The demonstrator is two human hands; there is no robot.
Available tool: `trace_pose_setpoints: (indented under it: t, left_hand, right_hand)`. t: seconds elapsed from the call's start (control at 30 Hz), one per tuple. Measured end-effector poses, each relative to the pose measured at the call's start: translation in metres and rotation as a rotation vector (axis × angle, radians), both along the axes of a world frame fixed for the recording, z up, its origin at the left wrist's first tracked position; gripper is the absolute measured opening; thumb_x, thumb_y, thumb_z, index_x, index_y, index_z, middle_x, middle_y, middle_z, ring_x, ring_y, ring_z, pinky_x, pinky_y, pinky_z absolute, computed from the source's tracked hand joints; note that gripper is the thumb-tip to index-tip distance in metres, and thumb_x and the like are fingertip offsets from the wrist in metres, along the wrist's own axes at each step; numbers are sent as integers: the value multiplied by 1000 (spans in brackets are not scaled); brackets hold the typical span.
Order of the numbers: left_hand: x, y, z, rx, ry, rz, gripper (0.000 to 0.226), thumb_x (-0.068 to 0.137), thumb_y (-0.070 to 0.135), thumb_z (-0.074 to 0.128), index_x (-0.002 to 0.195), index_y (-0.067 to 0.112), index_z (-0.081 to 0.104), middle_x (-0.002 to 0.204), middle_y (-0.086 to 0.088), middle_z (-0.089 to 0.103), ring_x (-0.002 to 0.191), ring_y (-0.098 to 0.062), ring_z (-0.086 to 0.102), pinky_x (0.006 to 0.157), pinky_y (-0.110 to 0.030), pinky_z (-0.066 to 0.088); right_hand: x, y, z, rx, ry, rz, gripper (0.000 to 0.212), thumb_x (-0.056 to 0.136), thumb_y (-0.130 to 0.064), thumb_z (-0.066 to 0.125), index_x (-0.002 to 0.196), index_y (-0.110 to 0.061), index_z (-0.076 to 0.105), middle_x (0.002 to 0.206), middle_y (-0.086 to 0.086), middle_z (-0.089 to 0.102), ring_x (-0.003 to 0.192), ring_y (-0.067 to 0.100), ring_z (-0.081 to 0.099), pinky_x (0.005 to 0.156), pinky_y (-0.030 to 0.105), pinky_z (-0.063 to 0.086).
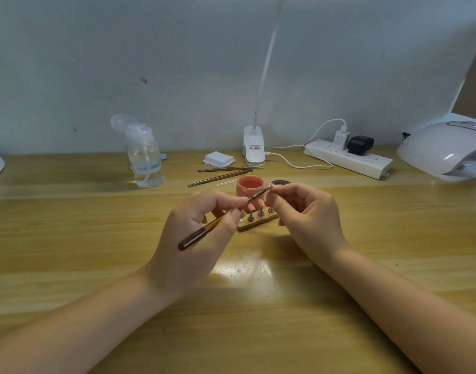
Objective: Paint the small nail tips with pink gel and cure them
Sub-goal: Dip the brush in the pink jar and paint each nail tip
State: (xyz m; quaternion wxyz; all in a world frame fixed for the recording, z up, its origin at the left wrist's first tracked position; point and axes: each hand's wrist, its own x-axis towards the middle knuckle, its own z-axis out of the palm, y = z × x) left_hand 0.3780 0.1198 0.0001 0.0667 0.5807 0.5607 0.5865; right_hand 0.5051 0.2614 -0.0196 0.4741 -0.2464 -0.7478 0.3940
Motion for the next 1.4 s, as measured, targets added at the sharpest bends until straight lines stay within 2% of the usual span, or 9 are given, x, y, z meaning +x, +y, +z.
trace_pose_setpoints:
  t: [0.2, 0.4, 0.5, 0.6, 0.83, 0.97, 1.1, 1.2, 1.4]
  left_hand:
    - [0, -2, 3, 40, 49, 30, 16, 86, 26, 58, 97, 20, 69, 87, 7, 70, 86, -13, 63, 73, -13, 42]
    - [-2, -2, 0, 21, 64, 37, 27, 82, 35, 52, 92, 18, 70, 83, 2, 69, 85, -18, 63, 73, -22, 43]
    - [-1, -1, 3, 47, 60, 24, 21, 85, 32, 53, 96, 22, 68, 85, 8, 70, 85, -11, 64, 73, -14, 43]
    - [-2, 0, 1, -10, 55, 54, 14, 85, 25, 58, 92, 23, 70, 83, 6, 71, 84, -14, 64, 71, -19, 44]
    - [-9, 13, 21, -46, -73, 174, 11, 87, 21, 58, 82, 21, 68, 73, 7, 70, 55, -5, 52, 49, -20, 41]
    - [-23, 41, 46, -207, -16, 250, 20, 89, 17, 58, 77, 13, 73, 66, 9, 71, 67, -27, 58, 60, -37, 49]
    - [-33, 74, 63, -429, 54, 282, 22, 83, 17, 57, 69, 11, 73, 55, 7, 67, 56, -13, 52, 55, -28, 42]
    - [-37, 96, 69, -557, 43, 280, 22, 81, 18, 56, 71, 9, 73, 53, 4, 67, 63, -12, 60, 60, -27, 48]
    - [-30, 114, 64, -669, 66, 187, 15, 84, 14, 52, 76, 14, 65, 42, 13, 60, 37, 7, 52, 33, -10, 35]
  right_hand:
    - [1, 1, 1, -28, 8, 7, 7, 84, -14, 72, 91, -15, 72, 76, 5, 72, 64, 22, 65, 62, 45, 56]
    - [1, -1, 3, -12, 9, 11, 12, 84, -15, 72, 86, -25, 69, 71, 6, 70, 57, 18, 61, 58, 42, 54]
    - [1, 0, 2, -16, 4, 16, 10, 84, -16, 72, 87, -25, 69, 73, 4, 71, 60, 20, 63, 58, 42, 55]
    - [1, 0, 1, -19, 6, 12, 7, 84, -18, 72, 88, -23, 70, 74, 3, 71, 63, 22, 64, 60, 45, 55]
    - [-1, 4, -1, -21, 8, -10, 7, 84, -21, 72, 87, -26, 69, 77, 2, 72, 70, 27, 65, 61, 50, 54]
    - [-2, 6, -3, -20, -12, -39, 6, 85, -22, 72, 89, -18, 71, 77, 6, 70, 72, 31, 63, 62, 51, 53]
    - [-2, 6, -4, -4, -13, -53, 6, 85, -19, 72, 89, -15, 71, 76, 5, 70, 70, 31, 63, 62, 51, 53]
    - [-3, 6, -5, 7, -15, -57, 7, 84, -18, 72, 89, -14, 71, 75, 4, 70, 70, 31, 62, 62, 51, 53]
    - [-3, 5, -5, 35, -14, -44, 4, 85, -16, 71, 87, -13, 70, 72, 10, 68, 67, 34, 60, 62, 53, 52]
